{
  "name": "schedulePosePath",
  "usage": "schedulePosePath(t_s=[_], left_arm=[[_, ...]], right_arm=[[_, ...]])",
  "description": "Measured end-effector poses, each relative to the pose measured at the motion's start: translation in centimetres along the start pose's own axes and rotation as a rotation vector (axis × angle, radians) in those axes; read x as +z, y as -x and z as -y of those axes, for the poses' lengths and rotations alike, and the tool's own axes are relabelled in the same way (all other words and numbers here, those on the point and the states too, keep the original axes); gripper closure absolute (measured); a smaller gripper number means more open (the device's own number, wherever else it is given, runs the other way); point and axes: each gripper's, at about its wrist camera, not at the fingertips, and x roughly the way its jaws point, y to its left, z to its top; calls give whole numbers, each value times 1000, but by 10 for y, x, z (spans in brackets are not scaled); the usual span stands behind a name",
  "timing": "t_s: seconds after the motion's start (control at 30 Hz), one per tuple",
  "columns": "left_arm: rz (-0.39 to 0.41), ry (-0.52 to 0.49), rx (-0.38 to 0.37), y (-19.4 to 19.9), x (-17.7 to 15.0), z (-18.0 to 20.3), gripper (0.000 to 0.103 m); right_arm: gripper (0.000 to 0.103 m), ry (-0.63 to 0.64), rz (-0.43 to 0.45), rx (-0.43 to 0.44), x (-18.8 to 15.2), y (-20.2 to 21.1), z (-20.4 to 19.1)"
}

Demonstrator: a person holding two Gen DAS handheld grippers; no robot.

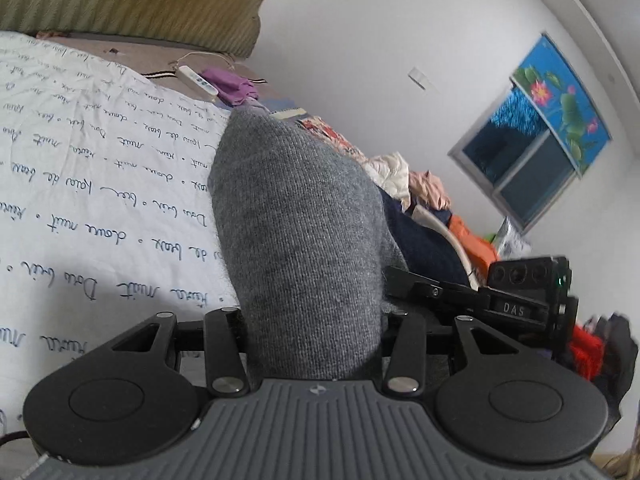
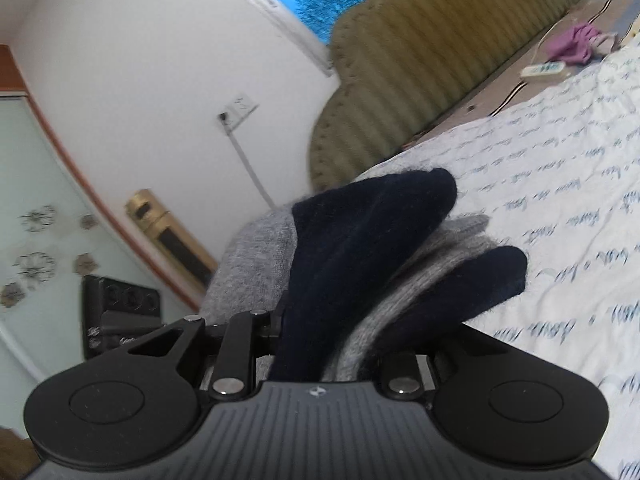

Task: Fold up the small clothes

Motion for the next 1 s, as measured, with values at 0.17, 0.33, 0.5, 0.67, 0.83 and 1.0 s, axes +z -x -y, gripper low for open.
schedulePosePath(t_s=[0.17,0.33,0.5,0.67,0.83,1.0], left_arm=[[5,-140,200,-52,-23,-26,55],[-90,-42,259,-85,-28,-69,48],[-71,133,151,-87,1,-107,28],[-38,336,44,-102,26,-140,19],[0,258,57,-107,34,-132,69],[80,56,100,-96,42,-107,80]], right_arm=[[77,79,-55,-86,-1,-29,27],[77,-41,-188,-229,-6,-82,94],[64,-239,-142,-129,-4,-84,135],[47,-420,-65,-50,2,-90,175],[81,-307,-69,-66,9,-98,166],[85,-131,-42,-75,26,-97,141]])
